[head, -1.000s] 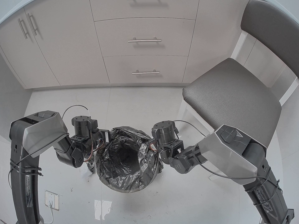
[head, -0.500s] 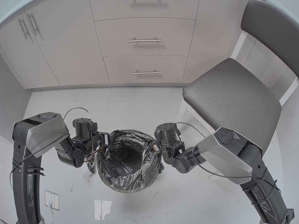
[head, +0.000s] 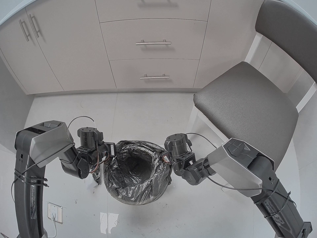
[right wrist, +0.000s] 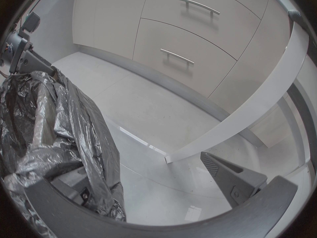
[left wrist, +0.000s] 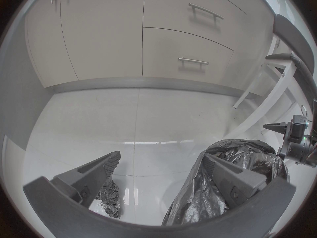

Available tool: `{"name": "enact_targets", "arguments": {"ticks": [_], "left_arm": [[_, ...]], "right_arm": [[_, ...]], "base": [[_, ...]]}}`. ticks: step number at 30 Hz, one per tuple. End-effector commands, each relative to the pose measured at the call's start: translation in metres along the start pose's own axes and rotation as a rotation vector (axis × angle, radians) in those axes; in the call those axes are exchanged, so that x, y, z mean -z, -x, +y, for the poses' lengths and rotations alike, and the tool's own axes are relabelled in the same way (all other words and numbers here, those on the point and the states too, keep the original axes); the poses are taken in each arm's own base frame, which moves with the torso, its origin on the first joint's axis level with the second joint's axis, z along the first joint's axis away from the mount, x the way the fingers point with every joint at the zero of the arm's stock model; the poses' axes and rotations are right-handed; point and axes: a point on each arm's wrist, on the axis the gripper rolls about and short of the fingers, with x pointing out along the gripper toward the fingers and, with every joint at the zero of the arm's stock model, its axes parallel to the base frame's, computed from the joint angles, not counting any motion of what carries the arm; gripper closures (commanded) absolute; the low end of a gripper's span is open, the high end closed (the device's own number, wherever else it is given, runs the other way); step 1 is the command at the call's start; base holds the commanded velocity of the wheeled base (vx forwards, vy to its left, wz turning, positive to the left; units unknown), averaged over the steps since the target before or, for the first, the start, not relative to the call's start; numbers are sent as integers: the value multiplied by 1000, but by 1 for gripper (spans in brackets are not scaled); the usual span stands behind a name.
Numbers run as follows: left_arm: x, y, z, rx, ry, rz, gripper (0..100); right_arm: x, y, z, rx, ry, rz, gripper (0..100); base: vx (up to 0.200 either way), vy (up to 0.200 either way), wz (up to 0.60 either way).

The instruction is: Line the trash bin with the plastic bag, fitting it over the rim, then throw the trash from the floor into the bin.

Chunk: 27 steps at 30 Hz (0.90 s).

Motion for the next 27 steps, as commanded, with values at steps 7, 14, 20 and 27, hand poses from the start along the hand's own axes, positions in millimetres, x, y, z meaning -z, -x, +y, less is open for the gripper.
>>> {"name": "enact_targets", "arguments": {"ticks": [7,14,20,27], "left_arm": [[6,-11,11,-25,10,29,0],[8,-16,20,-44,18,37,0],[11,-20,25,-54,22,51,0],[14,-20,25,-55,22,59,0]], "right_arm": [[10,-5,5,-1,7,12,0],[18,-12,-2,15,5,31,0],[21,-15,-5,22,0,39,0],[24,-15,-5,21,3,45,0]], "base": [[0,0,0],[0,0,0],[0,0,0],[0,0,0]]}}
